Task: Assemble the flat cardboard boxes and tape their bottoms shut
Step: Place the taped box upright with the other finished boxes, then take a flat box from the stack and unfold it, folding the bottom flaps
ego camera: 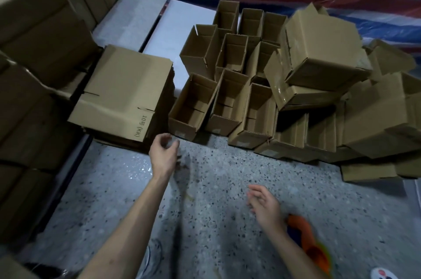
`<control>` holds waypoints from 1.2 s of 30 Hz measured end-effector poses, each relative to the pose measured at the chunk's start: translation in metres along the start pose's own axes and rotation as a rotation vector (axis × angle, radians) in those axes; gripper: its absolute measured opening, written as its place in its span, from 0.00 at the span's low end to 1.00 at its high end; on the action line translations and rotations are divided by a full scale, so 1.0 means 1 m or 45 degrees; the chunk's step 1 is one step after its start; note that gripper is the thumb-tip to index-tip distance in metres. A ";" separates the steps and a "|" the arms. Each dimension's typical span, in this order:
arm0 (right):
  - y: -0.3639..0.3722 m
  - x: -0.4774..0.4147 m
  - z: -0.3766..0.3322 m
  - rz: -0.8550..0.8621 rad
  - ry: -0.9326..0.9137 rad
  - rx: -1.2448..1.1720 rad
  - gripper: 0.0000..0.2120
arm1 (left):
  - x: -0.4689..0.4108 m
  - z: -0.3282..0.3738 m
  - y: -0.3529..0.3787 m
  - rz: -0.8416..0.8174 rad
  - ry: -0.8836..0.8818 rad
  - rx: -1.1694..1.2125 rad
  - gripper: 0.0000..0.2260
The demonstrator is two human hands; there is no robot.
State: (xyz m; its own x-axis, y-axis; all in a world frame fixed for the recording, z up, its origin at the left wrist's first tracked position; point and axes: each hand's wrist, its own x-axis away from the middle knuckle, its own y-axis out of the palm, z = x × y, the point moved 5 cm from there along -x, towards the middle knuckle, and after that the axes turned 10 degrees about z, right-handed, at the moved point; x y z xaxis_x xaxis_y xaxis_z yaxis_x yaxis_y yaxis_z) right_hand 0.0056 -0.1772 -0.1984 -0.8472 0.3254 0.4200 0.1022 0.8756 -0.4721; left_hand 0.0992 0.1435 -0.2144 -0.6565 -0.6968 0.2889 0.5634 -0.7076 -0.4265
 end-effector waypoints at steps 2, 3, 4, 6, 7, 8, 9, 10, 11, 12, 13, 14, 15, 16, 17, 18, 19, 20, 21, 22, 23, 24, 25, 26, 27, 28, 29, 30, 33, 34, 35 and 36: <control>0.003 0.000 0.002 -0.017 0.007 -0.031 0.07 | 0.005 -0.003 -0.021 0.168 -0.018 0.077 0.06; 0.004 0.001 0.002 -0.023 0.003 -0.035 0.07 | 0.005 -0.005 -0.031 0.251 -0.050 0.106 0.09; 0.006 0.002 0.002 -0.028 -0.004 -0.036 0.07 | 0.003 -0.009 -0.039 0.313 -0.124 0.155 0.12; 0.007 0.005 0.002 -0.035 -0.013 -0.048 0.08 | -0.003 -0.013 -0.051 0.365 -0.404 0.342 0.17; 0.008 0.006 0.002 -0.041 -0.015 -0.055 0.08 | -0.005 -0.015 -0.054 0.348 -0.569 0.456 0.19; 0.008 0.007 0.003 -0.047 -0.014 -0.061 0.08 | -0.009 -0.017 -0.056 0.323 -0.685 0.549 0.20; 0.008 0.009 0.004 -0.054 -0.008 -0.067 0.08 | -0.012 -0.017 -0.058 0.300 -0.736 0.593 0.20; 0.007 0.011 0.005 -0.059 0.003 -0.078 0.08 | -0.015 -0.017 -0.060 0.287 -0.736 0.598 0.19; 0.007 0.012 0.006 -0.062 0.015 -0.088 0.08 | -0.018 -0.016 -0.062 0.283 -0.716 0.588 0.17; 0.006 0.014 0.007 -0.060 0.020 -0.094 0.08 | -0.019 -0.013 -0.064 0.288 -0.692 0.576 0.14; 0.005 0.015 0.008 -0.053 0.023 -0.095 0.09 | -0.020 -0.011 -0.066 0.300 -0.671 0.568 0.13; 0.003 0.018 0.010 -0.048 0.026 -0.092 0.08 | -0.021 -0.009 -0.069 0.319 -0.649 0.569 0.12; 0.002 0.019 0.012 -0.043 0.030 -0.090 0.08 | -0.021 -0.006 -0.071 0.336 -0.627 0.581 0.11; 0.000 0.022 0.014 -0.042 0.035 -0.088 0.08 | -0.021 -0.002 -0.073 0.350 -0.609 0.614 0.10; -0.001 0.024 0.017 -0.042 0.041 -0.082 0.07 | -0.019 0.003 -0.075 0.351 -0.605 0.673 0.08; -0.001 0.026 0.020 -0.042 0.048 -0.075 0.08 | -0.018 0.009 -0.077 0.347 -0.609 0.762 0.07; -0.002 0.027 0.023 -0.042 0.054 -0.072 0.08 | -0.016 0.015 -0.080 0.340 -0.608 0.864 0.06; -0.003 0.029 0.026 -0.043 0.059 -0.076 0.07 | -0.013 0.023 -0.084 0.341 -0.586 0.957 0.06; -0.004 0.030 0.029 -0.047 0.063 -0.082 0.07 | -0.011 0.032 -0.090 0.356 -0.537 1.018 0.08; -0.005 0.031 0.032 -0.051 0.066 -0.090 0.06 | -0.009 0.041 -0.097 0.374 -0.469 1.055 0.10; -0.005 0.031 0.033 -0.053 0.070 -0.102 0.05 | -0.005 0.052 -0.105 0.392 -0.389 1.067 0.11; -0.007 0.031 0.033 -0.054 0.074 -0.119 0.05 | 0.000 0.063 -0.114 0.404 -0.306 1.056 0.12; -0.008 0.031 0.032 -0.054 0.080 -0.139 0.05 | 0.005 0.075 -0.123 0.417 -0.223 1.045 0.12; -0.009 0.030 0.031 -0.052 0.084 -0.154 0.05 | 0.010 0.086 -0.133 0.441 -0.147 1.059 0.12; -0.011 0.030 0.028 -0.050 0.082 -0.158 0.05 | 0.016 0.096 -0.142 0.460 -0.095 1.108 0.12; -0.013 0.030 0.024 -0.049 0.070 -0.146 0.05 | 0.025 0.105 -0.150 0.445 -0.064 1.192 0.13; -0.016 0.031 0.019 -0.052 0.043 -0.120 0.05 | 0.033 0.112 -0.157 0.409 -0.048 1.282 0.13; -0.019 0.032 0.012 -0.058 0.001 -0.091 0.07 | 0.041 0.118 -0.164 0.365 -0.046 1.355 0.13; -0.027 0.039 -0.017 -0.077 -0.170 -0.076 0.17 | 0.062 0.126 -0.182 0.239 -0.095 1.400 0.14; -0.030 0.042 -0.029 -0.064 -0.239 -0.091 0.22 | 0.069 0.127 -0.187 0.206 -0.099 1.336 0.11; -0.033 0.044 -0.041 -0.033 -0.314 -0.103 0.27 | 0.078 0.128 -0.190 0.184 -0.095 1.242 0.08; -0.037 0.045 -0.054 0.010 -0.393 -0.112 0.33 | 0.086 0.126 -0.192 0.180 -0.084 1.159 0.07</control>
State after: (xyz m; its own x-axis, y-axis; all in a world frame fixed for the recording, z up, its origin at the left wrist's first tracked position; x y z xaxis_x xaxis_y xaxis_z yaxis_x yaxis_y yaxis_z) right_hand -0.0088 -0.1759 -0.1202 -0.9630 0.2205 0.1549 0.1430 0.9053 -0.4000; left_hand -0.0021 0.2042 0.0005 -0.5373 -0.7693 0.3457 0.8316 -0.4150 0.3690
